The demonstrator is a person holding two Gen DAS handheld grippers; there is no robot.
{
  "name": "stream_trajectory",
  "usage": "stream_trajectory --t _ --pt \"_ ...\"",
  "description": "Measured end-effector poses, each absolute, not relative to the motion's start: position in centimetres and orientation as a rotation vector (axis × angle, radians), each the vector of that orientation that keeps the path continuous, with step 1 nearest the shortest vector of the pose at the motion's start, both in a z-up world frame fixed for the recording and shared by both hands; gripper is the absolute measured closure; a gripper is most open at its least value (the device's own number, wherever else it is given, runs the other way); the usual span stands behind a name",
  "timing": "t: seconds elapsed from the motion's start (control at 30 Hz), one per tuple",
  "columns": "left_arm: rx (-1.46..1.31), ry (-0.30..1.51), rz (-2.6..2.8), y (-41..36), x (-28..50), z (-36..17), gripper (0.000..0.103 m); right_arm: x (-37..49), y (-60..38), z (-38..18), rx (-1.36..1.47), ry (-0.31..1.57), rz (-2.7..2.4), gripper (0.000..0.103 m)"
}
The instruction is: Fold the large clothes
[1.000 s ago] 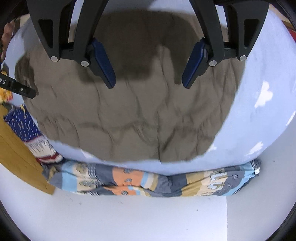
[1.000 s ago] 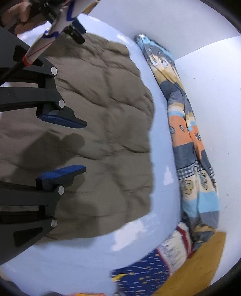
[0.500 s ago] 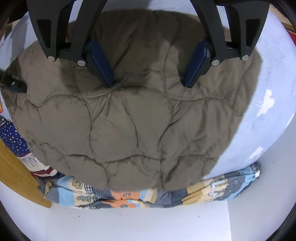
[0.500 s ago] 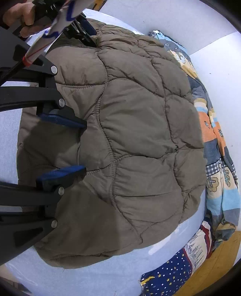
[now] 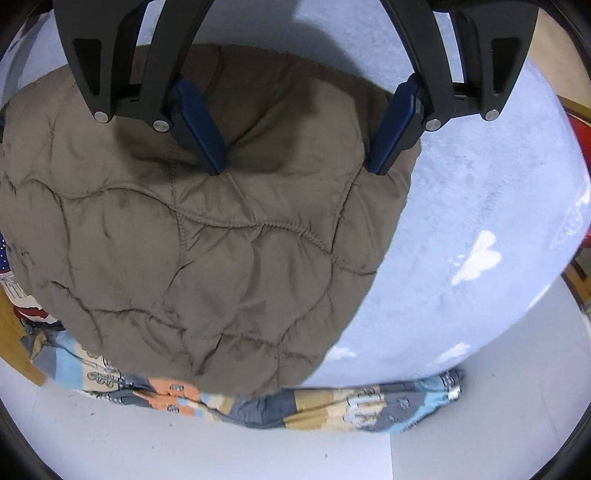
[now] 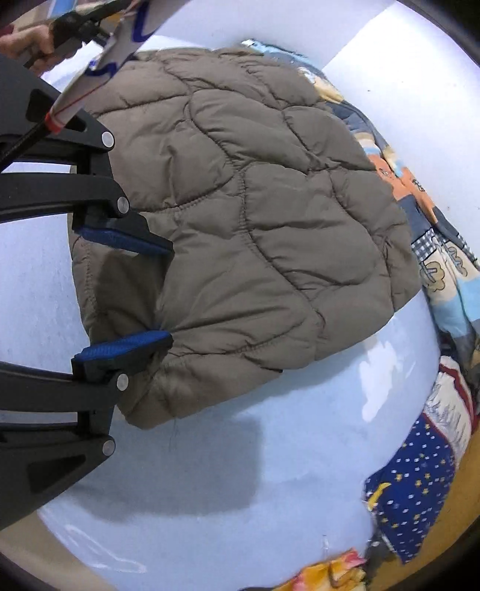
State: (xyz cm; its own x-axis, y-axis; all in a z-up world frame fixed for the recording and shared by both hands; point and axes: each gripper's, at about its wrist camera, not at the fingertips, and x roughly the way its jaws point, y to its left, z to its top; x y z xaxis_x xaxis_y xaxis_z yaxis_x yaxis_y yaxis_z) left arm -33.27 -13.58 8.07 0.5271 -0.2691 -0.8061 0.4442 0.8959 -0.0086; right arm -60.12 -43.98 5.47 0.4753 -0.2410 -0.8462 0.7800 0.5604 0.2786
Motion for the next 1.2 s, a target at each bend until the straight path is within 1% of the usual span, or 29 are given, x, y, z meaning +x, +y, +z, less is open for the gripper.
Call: stream_trajectory --t 0.1,0.13,0.17,0.23,0.4,0.5,0.6,0.77,1.03,1.2 --pt "0.186 0.882 -0.459 -12.8 -35.3 9.5 0.023 -60.8 -41.5 7.5 0.646 0.784 -0.721 0.056" --pt "0.182 0.864 -0.479 -12.4 -36.6 9.9 0.023 -61.2 -40.7 7.9 0.628 0.766 -0.717 0.055" --pt "0.191 0.852 -0.492 -12.3 -37.6 10.2 0.023 -61.5 -39.4 8.3 0.602 0.75 -0.706 0.052" --pt "0.234 0.83 -0.511 -12.7 -39.1 10.1 0.023 -61.5 -36.8 8.4 0.557 0.732 -0.675 0.051" --pt "0.29 0.843 -0.522 -14.6 -39.8 8.6 0.023 -58.7 -34.5 8.0 0.475 0.764 -0.618 0.051" --pt "0.272 0.901 -0.519 -15.0 -38.5 7.5 0.023 -57.3 -34.5 6.6 0.487 0.804 -0.616 0.05" --pt "0.273 0.889 -0.521 -14.8 -39.0 7.5 0.023 -56.2 -34.9 5.3 0.479 0.846 -0.631 0.049" --pt "0.295 0.826 -0.55 -13.8 -41.3 9.1 0.023 -56.6 -33.2 7.1 0.462 0.792 -0.6 0.049" --pt "0.338 0.728 -0.639 -12.3 -47.7 12.0 0.023 -57.9 -27.5 10.2 0.41 0.693 -0.524 0.048" --pt "0.297 0.707 -0.674 -11.5 -50.5 14.2 0.023 -60.7 -25.0 12.1 0.417 0.646 -0.527 0.041"
